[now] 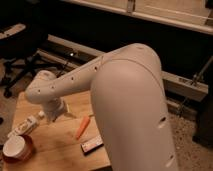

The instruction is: Drag the pepper across the table

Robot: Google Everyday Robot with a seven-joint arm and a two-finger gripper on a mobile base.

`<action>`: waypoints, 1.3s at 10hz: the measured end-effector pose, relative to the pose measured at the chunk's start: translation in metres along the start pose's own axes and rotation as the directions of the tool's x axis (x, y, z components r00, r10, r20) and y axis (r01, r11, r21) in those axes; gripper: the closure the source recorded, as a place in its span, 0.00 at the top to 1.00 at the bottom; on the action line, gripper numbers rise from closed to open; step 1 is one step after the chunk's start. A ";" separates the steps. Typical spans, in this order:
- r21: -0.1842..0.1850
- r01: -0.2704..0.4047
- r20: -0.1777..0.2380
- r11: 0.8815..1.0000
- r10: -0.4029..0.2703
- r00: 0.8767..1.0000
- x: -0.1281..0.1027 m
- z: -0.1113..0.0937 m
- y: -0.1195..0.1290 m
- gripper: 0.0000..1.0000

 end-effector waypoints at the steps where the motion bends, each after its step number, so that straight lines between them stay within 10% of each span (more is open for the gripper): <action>1: 0.016 -0.033 -0.001 0.999 0.033 0.999 -0.002 0.001 -0.012 0.80; 6: 0.042 -0.156 -0.007 0.987 0.156 0.988 0.005 0.009 -0.051 0.80; 13: -0.046 -0.268 0.037 0.962 0.270 0.962 0.008 0.017 -0.075 0.80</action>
